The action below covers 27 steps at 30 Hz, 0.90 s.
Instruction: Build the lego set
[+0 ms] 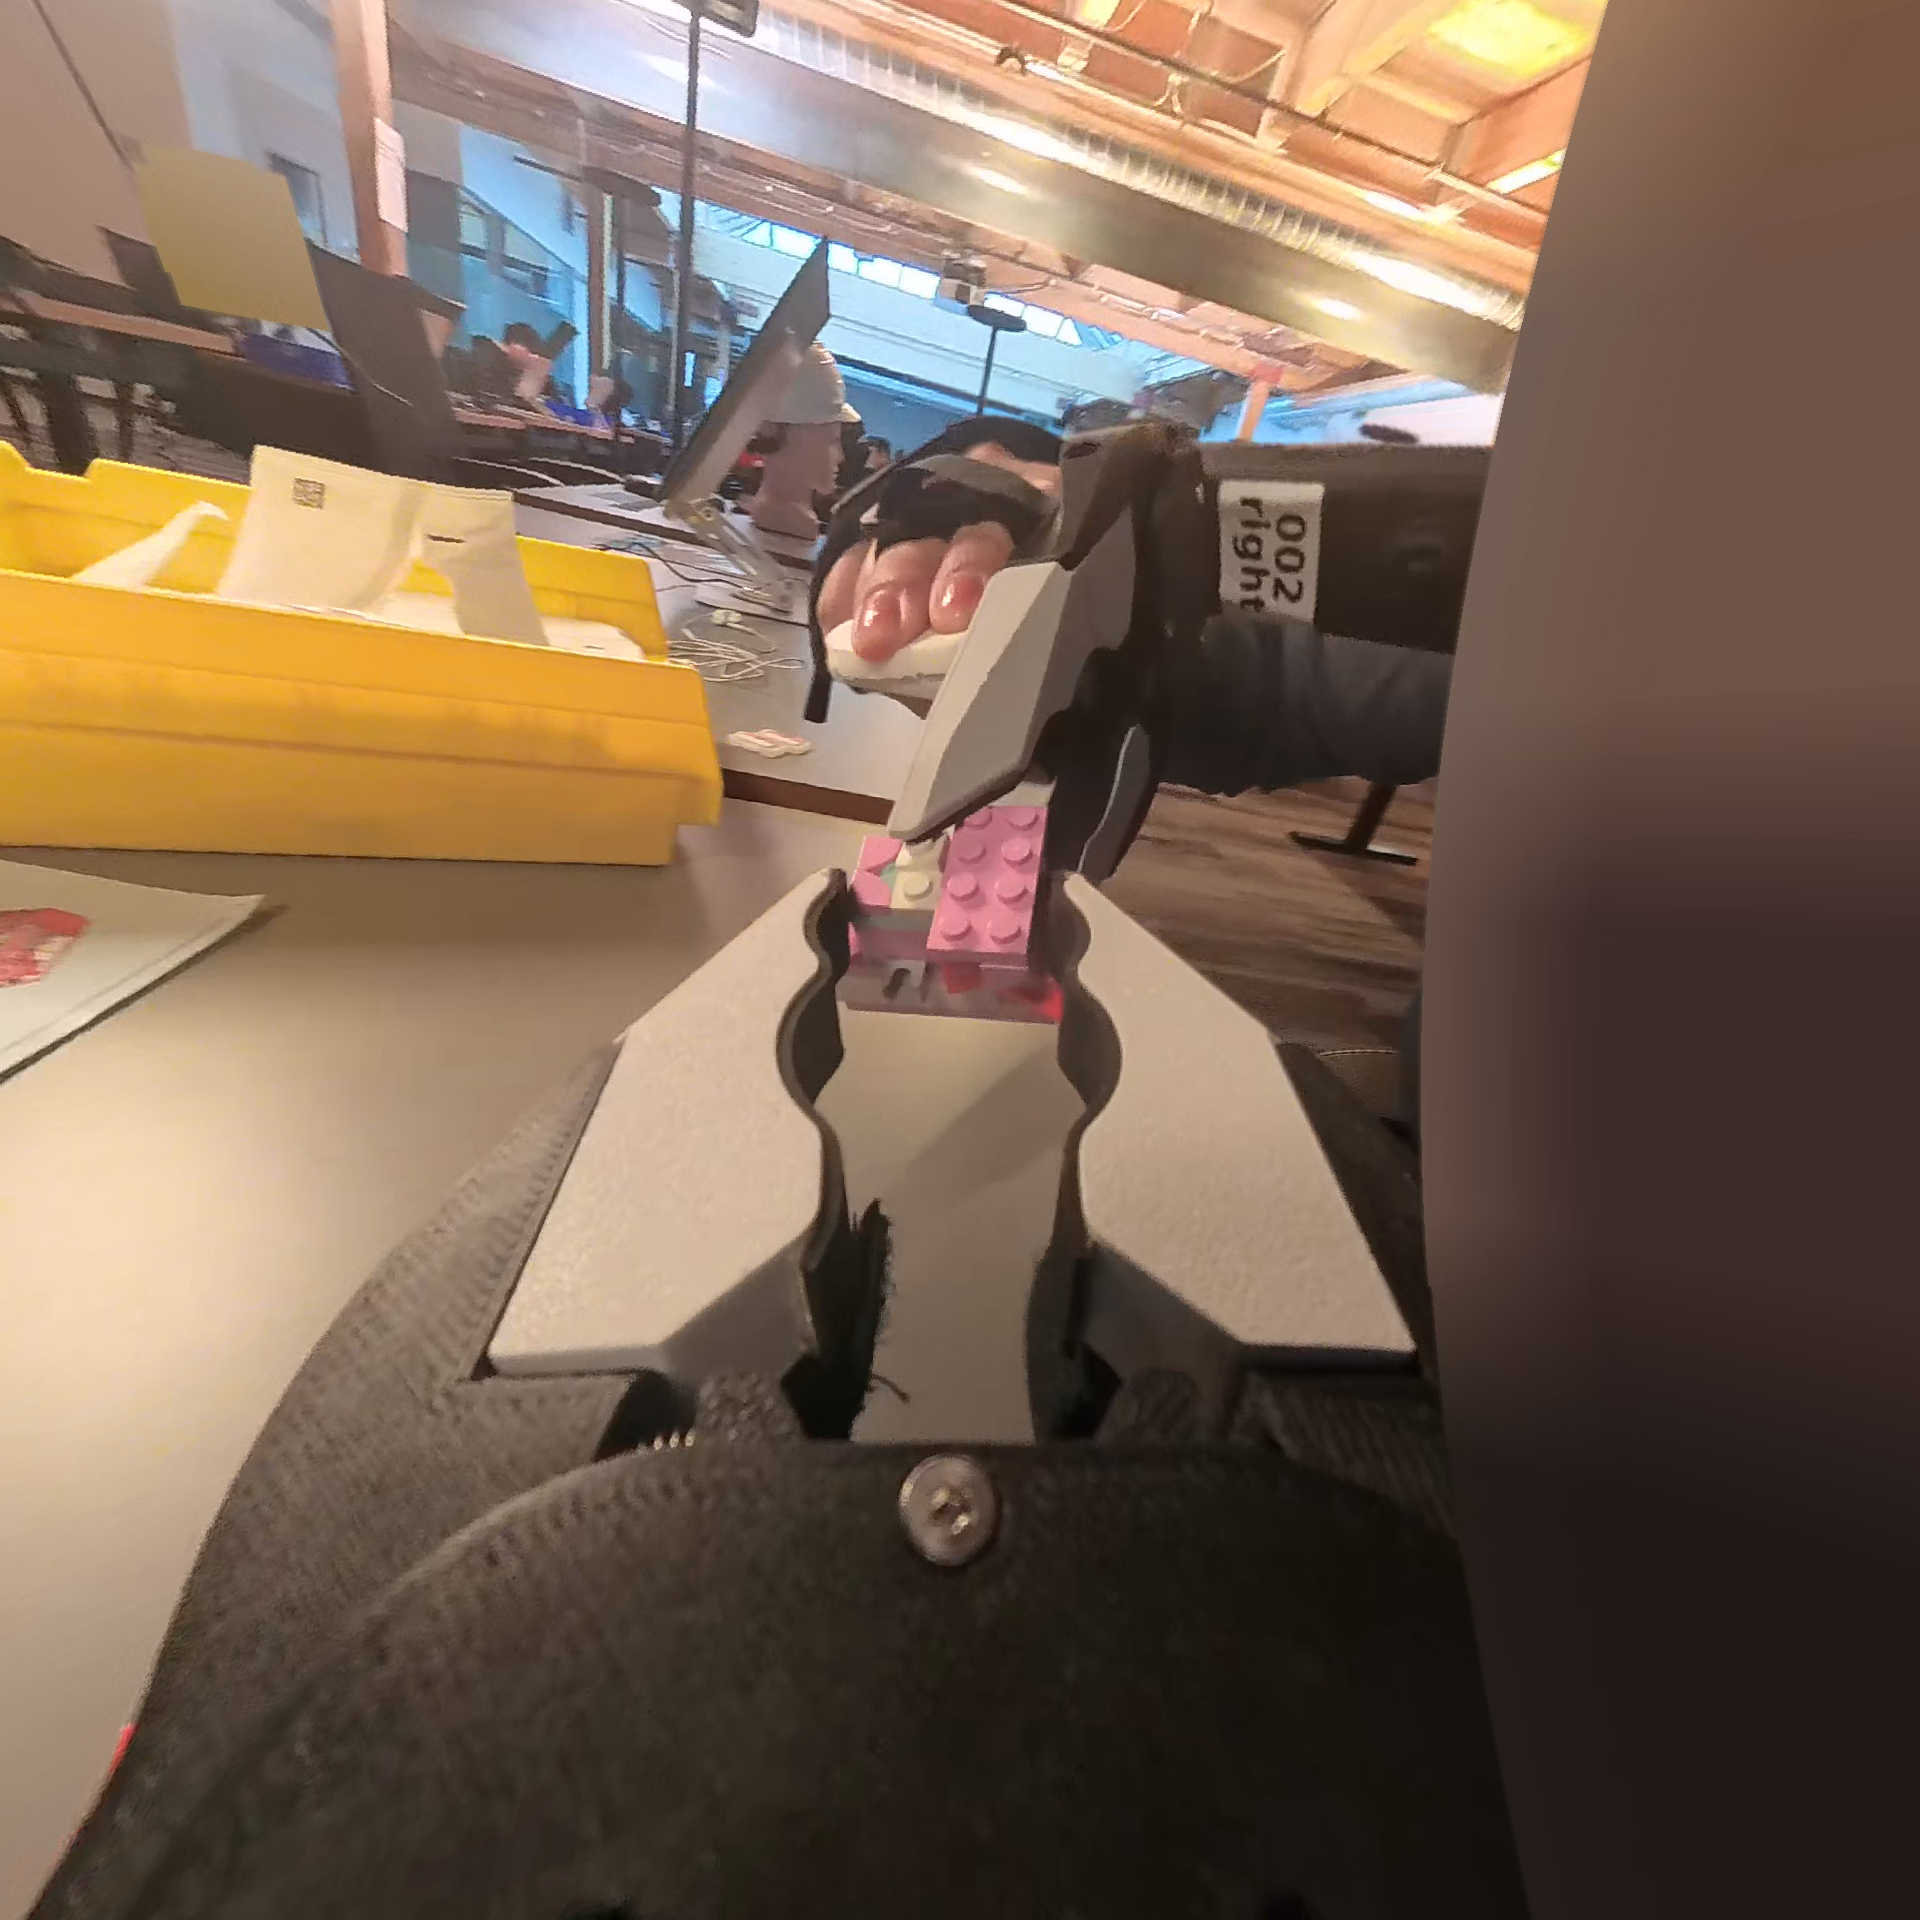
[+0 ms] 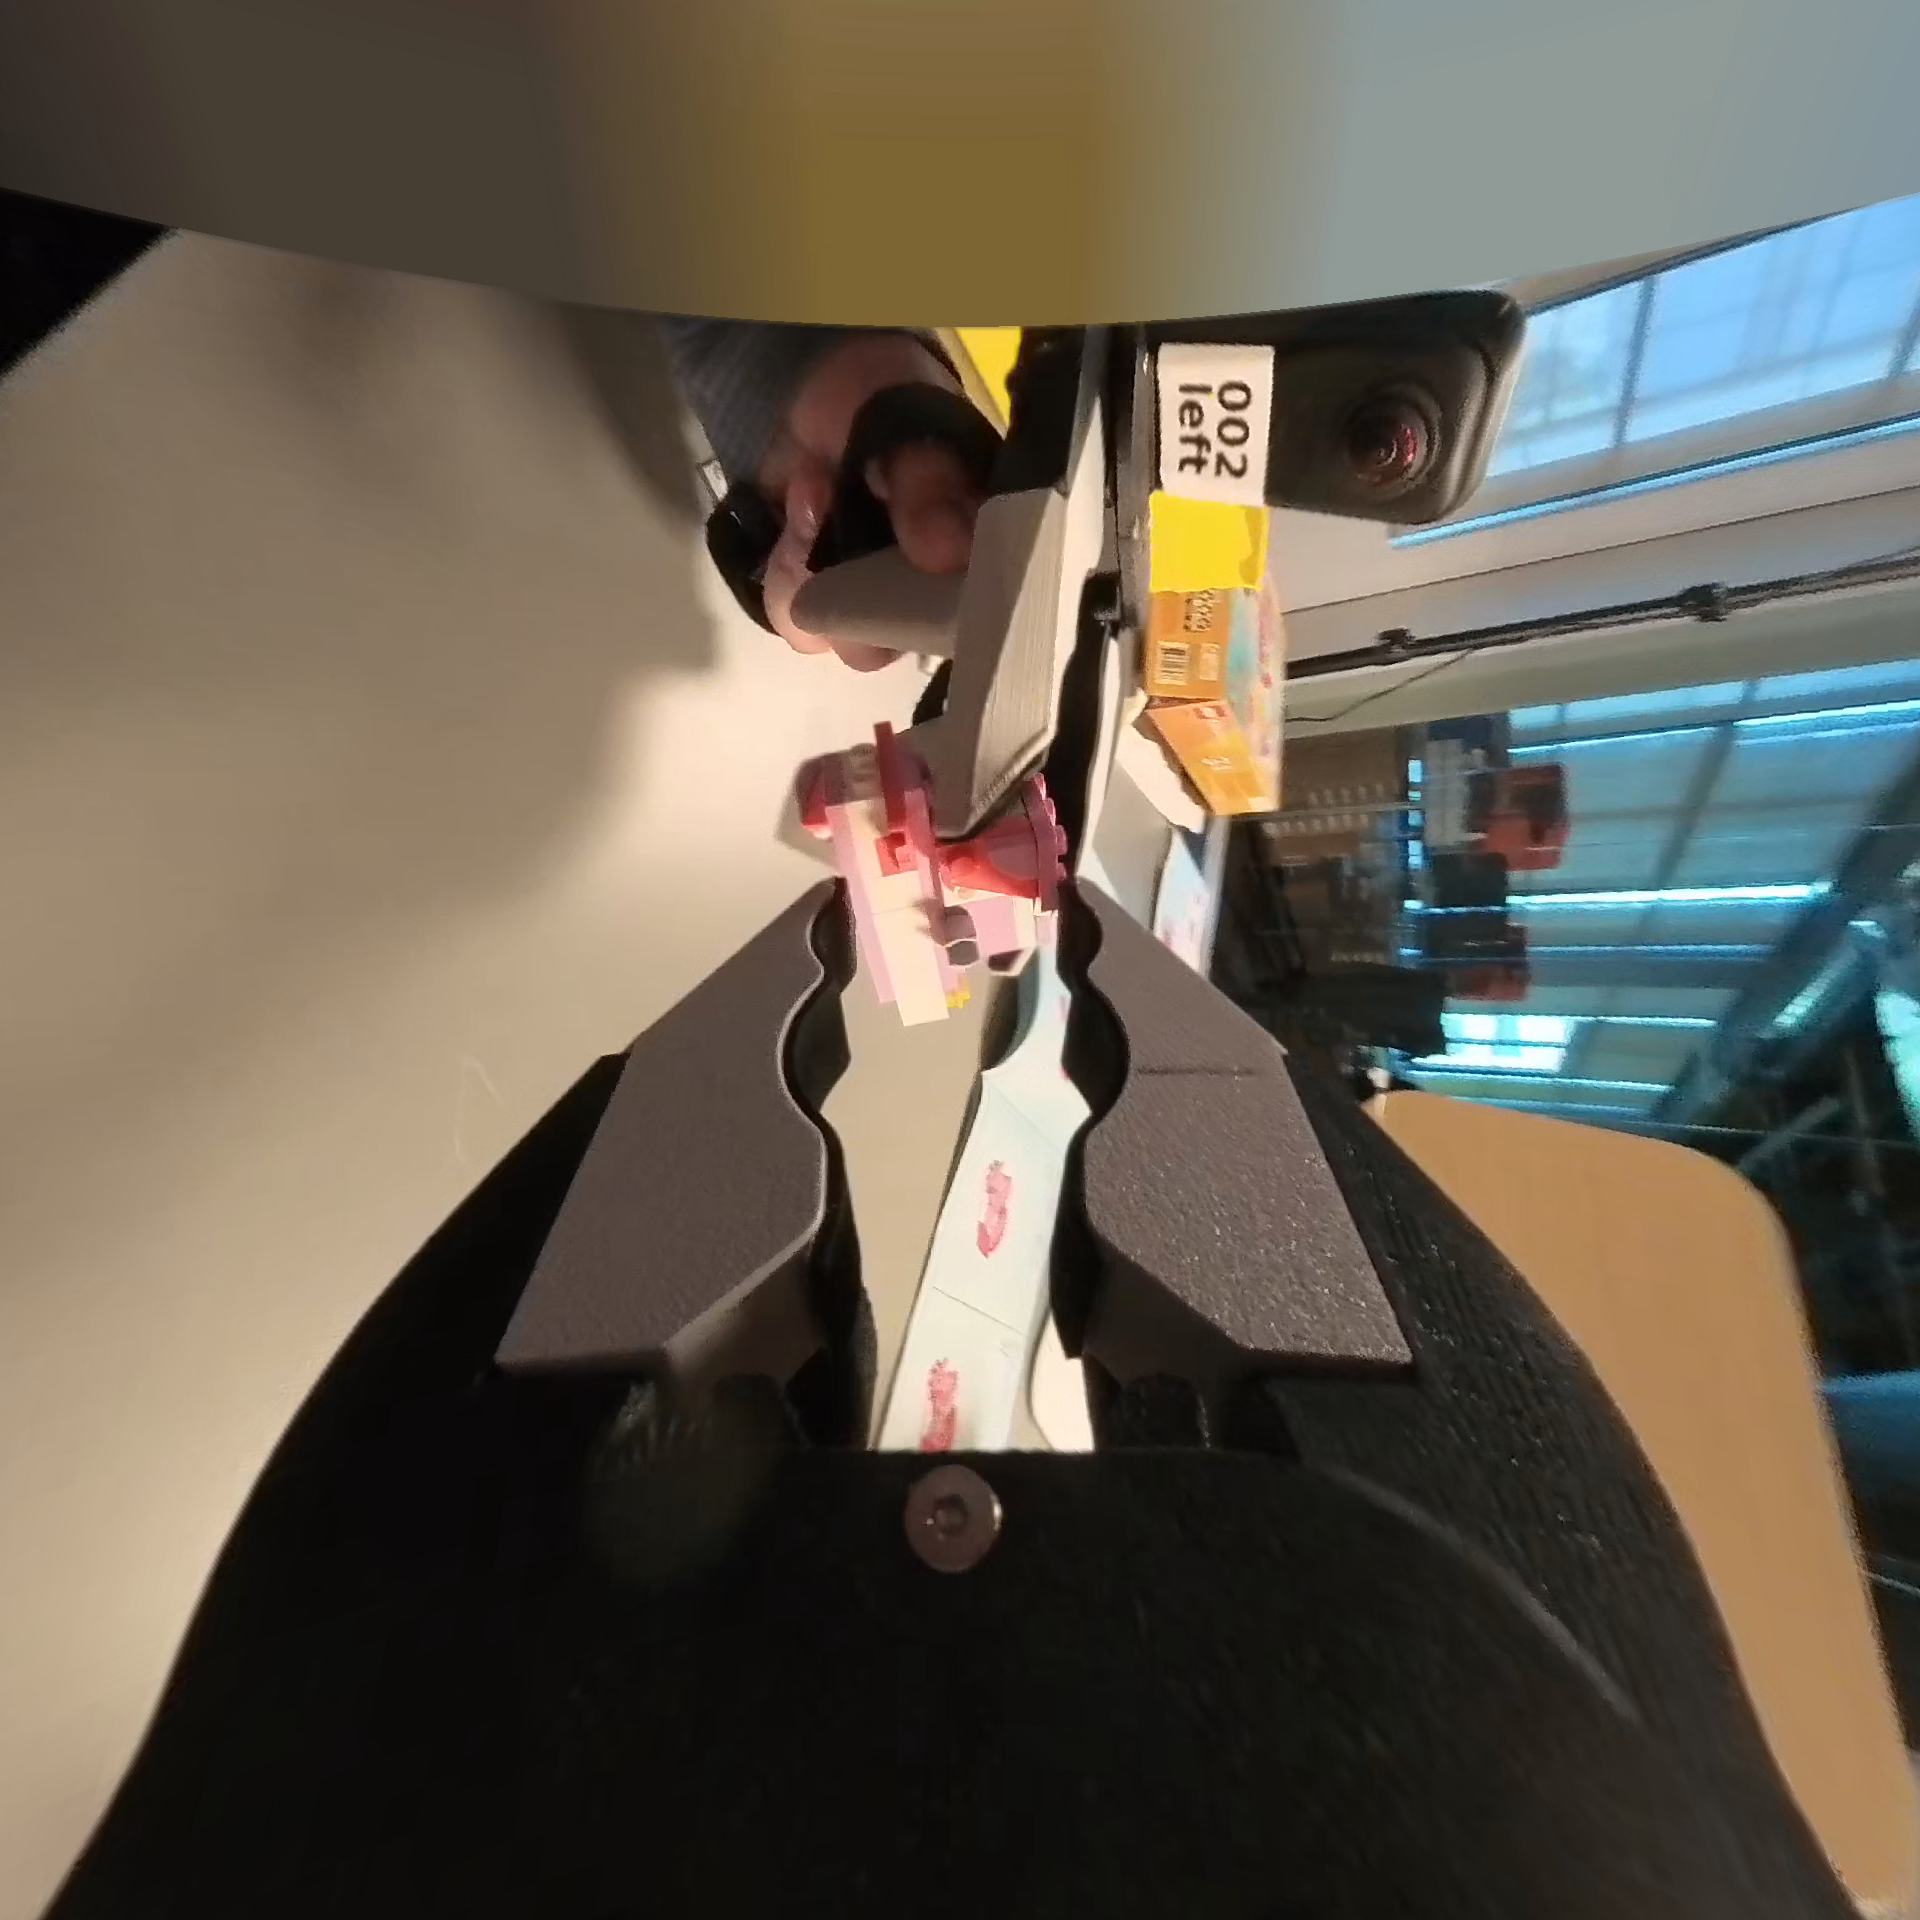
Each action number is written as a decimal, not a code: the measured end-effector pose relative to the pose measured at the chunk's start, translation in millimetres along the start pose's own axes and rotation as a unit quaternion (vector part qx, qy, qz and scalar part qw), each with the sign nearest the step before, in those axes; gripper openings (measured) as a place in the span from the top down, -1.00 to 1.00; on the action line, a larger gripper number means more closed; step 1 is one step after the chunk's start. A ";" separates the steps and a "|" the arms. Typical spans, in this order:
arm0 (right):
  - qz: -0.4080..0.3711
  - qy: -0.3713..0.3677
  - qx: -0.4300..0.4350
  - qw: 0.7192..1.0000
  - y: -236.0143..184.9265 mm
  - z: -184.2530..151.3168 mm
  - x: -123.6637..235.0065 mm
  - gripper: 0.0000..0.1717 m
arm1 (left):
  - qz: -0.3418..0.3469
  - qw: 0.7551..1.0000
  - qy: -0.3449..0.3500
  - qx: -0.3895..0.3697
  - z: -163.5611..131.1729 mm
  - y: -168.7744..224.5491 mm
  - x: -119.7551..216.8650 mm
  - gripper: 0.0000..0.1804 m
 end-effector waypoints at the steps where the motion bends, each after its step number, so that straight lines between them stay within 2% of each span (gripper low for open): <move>1: -0.006 -0.004 0.005 1.000 -1.1 -0.1 -0.1 0.56 | 0.004 1.000 0.002 -0.003 0.2 1.0 -0.9 0.58; 2: -0.012 -0.008 0.010 1.000 -2.1 -0.5 -0.3 0.56 | 0.005 1.000 0.010 -0.010 0.2 3.2 -1.0 0.51; 4: -0.028 -0.019 0.017 0.999 -1.9 -2.5 0.3 0.56 | 0.032 0.999 0.026 -0.029 3.1 4.2 0.2 0.23; 7: -0.070 -0.044 0.043 0.996 1.2 -6.6 1.8 0.56 | 0.071 0.997 0.020 -0.038 4.4 6.0 4.4 0.11; 10: -0.116 -0.091 0.080 0.986 3.0 -9.8 -1.8 0.55 | 0.108 0.994 0.023 -0.007 -1.0 -0.3 2.6 0.24; 12: -0.137 -0.125 0.097 0.978 2.6 -12.7 -7.0 0.56 | 0.173 0.984 0.037 -0.009 -2.9 -3.0 4.5 0.39; 16: -0.169 -0.162 0.117 0.965 1.3 -16.4 -16.8 0.55 | 0.257 0.965 0.035 -0.028 -5.1 -2.1 4.0 0.47; 20: -0.188 -0.187 0.124 0.956 0.4 -16.4 -25.8 0.56 | 0.282 0.959 0.022 -0.032 -6.0 -2.2 -2.0 0.50; 23: -0.203 -0.199 0.128 0.950 -0.1 -14.1 -30.7 0.56 | 0.310 0.950 0.024 -0.031 -5.1 -4.5 -3.8 0.60; 27: -0.213 -0.199 0.116 0.949 -0.9 -13.8 -32.8 0.56 | 0.314 0.949 0.022 -0.032 -4.8 -4.9 -2.8 0.61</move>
Point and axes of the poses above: each gripper's, where its closed fingertips meet, x back along the fingers, z out of its top, y = z × x across the jaws, the point moved 9 cm from there along x, back along the fingers, and after that the axes turned 6 degrees about -y, right-handed, at the moved point
